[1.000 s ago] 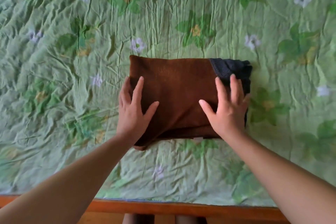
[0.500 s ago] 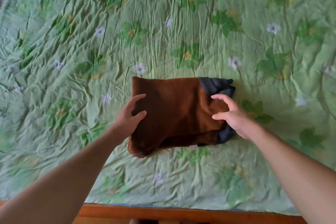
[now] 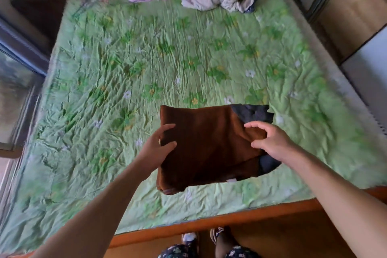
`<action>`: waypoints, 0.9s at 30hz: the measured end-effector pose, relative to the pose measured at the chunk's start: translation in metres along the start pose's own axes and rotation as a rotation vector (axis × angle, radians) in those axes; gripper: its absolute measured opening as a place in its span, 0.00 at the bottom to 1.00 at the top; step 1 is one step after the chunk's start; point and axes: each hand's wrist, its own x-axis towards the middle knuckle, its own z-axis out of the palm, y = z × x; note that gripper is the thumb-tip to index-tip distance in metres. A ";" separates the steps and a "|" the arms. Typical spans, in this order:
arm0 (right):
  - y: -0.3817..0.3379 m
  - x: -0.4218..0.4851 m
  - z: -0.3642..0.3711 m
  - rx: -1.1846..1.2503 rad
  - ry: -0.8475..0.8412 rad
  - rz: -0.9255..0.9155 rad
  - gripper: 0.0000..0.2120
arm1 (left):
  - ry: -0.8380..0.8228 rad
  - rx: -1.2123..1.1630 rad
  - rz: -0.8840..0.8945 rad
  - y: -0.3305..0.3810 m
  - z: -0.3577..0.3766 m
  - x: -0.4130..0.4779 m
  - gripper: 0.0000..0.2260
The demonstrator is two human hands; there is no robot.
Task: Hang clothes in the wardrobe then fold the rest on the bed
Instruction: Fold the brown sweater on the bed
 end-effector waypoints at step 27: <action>0.084 -0.442 -0.287 0.410 0.631 -0.026 0.21 | -0.519 0.106 0.498 0.332 0.217 -0.237 0.15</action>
